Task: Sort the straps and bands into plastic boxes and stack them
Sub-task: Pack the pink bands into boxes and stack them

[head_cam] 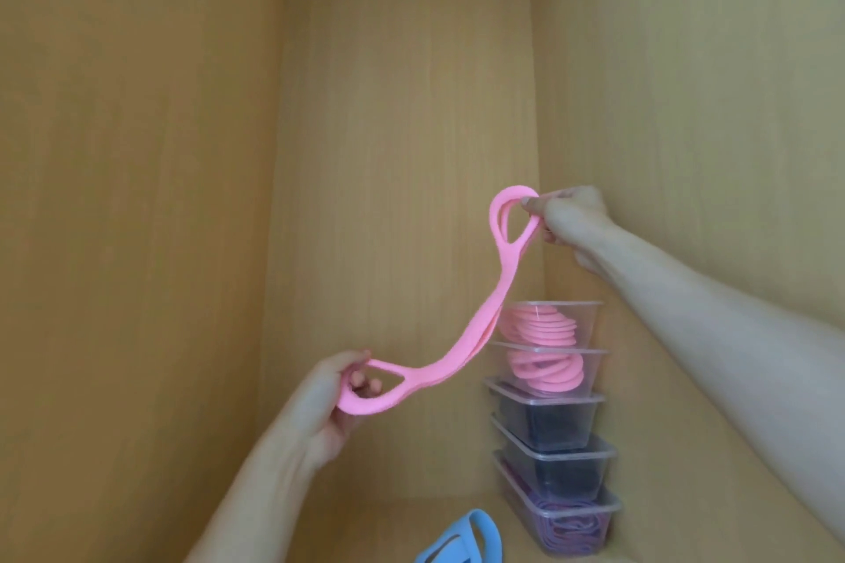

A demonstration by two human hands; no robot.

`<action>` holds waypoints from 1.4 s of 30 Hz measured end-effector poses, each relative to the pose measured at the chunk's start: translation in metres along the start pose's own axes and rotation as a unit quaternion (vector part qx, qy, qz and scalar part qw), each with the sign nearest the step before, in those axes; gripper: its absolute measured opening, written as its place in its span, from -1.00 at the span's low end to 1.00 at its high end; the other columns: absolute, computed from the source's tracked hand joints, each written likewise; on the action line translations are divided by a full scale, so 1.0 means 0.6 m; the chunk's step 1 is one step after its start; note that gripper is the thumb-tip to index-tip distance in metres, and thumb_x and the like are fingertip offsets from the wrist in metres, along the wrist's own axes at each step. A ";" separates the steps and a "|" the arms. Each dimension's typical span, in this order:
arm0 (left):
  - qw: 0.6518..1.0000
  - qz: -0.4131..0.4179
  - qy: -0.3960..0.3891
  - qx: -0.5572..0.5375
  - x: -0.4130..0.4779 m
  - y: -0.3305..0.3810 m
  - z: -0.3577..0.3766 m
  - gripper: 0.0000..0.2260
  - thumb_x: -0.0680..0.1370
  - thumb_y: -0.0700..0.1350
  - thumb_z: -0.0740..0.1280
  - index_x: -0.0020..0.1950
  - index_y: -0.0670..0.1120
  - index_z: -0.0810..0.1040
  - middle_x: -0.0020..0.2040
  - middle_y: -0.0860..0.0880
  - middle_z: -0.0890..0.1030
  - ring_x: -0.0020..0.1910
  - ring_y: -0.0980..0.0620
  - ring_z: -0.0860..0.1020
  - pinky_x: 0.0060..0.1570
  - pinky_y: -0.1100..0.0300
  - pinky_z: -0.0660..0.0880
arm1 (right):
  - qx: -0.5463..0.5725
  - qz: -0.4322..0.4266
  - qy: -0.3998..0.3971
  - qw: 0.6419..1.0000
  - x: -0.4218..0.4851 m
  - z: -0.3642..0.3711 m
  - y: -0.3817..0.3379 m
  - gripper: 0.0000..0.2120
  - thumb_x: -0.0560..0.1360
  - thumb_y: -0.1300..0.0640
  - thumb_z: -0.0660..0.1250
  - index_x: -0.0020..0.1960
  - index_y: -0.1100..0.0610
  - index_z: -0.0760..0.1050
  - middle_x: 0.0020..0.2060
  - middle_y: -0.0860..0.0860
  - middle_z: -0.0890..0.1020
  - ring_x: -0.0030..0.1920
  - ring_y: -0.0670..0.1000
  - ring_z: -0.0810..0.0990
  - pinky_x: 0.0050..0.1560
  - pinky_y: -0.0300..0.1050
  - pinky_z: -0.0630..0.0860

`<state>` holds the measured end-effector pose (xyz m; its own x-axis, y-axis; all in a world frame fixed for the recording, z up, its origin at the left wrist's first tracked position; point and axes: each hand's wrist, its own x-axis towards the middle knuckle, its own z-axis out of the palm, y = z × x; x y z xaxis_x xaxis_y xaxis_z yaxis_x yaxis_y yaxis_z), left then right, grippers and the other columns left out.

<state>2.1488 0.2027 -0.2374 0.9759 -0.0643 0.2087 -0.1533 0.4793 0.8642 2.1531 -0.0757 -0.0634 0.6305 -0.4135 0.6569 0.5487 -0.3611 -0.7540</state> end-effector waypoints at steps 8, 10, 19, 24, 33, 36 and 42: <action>0.986 -0.087 -0.053 -0.133 -0.023 0.046 0.036 -0.89 0.53 -0.17 0.28 -0.13 -0.14 0.37 -0.47 -0.02 0.28 -0.55 0.04 0.33 -0.19 0.11 0.47 | -0.022 -0.019 -0.101 0.994 -0.122 0.090 0.019 -0.85 0.47 0.12 0.53 -0.05 0.12 0.58 -0.22 -0.02 0.60 -0.25 -0.08 0.52 -0.14 -0.20 0.41; 0.980 -0.090 -0.084 -0.158 -0.027 0.049 0.038 -0.94 0.49 -0.19 0.23 -0.15 -0.15 0.37 -0.39 -0.05 0.32 -0.44 0.00 0.35 -0.09 0.06 0.45 | -0.009 -0.016 -0.124 0.992 -0.168 0.114 0.040 -0.86 0.47 0.15 0.53 -0.09 0.09 0.56 -0.22 -0.05 0.61 -0.24 -0.11 0.56 -0.25 -0.30 0.42; 0.993 -0.060 -0.093 -0.047 -0.027 0.035 0.036 -0.68 0.56 -0.32 0.21 0.29 -0.37 0.49 -0.07 -0.24 0.56 -0.16 -0.13 0.54 0.09 -0.04 0.53 | 0.103 -0.009 -0.157 0.982 -0.289 0.161 0.116 -0.87 0.45 0.19 0.54 -0.09 0.09 0.61 -0.26 -0.04 0.66 -0.37 -0.20 0.60 -0.34 -0.35 0.47; 0.995 -0.047 -0.079 0.025 -0.023 0.032 0.026 -0.69 0.59 -0.24 0.22 0.28 -0.36 0.48 0.18 -0.39 0.54 0.20 -0.31 0.53 0.32 -0.18 0.45 | 0.069 -0.040 -0.217 0.973 -0.298 0.143 0.129 -0.82 0.42 0.19 0.56 -0.06 0.02 0.61 -0.19 0.03 0.69 -0.29 -0.01 0.61 -0.22 -0.04 0.62; 0.979 -0.023 -0.072 0.189 -0.039 0.024 0.026 -0.80 0.67 -0.17 0.15 0.06 -0.25 0.52 -0.08 -0.20 0.60 -0.15 -0.09 0.61 -0.02 0.05 0.59 | 0.018 -0.093 -0.364 0.927 -0.270 0.098 0.123 -0.90 0.53 0.39 0.38 -0.04 0.26 0.66 -0.24 0.12 0.67 -0.29 -0.08 0.57 -0.18 -0.27 0.52; 0.972 -0.024 -0.101 0.211 -0.047 0.013 0.029 -0.79 0.66 -0.25 0.12 -0.08 -0.20 0.51 -0.31 -0.07 0.64 -0.37 0.06 0.64 -0.33 0.23 0.61 | 0.002 -0.096 -0.351 0.931 -0.263 0.096 0.127 -0.77 0.44 0.37 0.49 0.04 0.17 0.59 -0.08 0.02 0.63 -0.10 -0.06 0.56 -0.01 -0.23 0.53; 0.966 -0.013 -0.132 0.220 -0.051 -0.001 0.036 -0.75 0.67 -0.18 0.11 -0.10 -0.19 0.52 -0.41 -0.01 0.64 -0.45 0.12 0.62 -0.40 0.30 0.57 | 0.009 -0.084 -0.482 0.872 -0.257 0.096 0.135 -0.62 0.45 0.36 0.49 0.24 0.18 0.56 0.08 0.09 0.69 0.06 -0.06 0.66 0.15 -0.23 0.56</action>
<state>2.1154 0.1854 -0.2342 0.9157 -0.3200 0.2429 -0.2367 0.0588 0.9698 2.1322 0.0067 -0.2258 0.7047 0.5413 0.4588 0.6805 -0.3325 -0.6529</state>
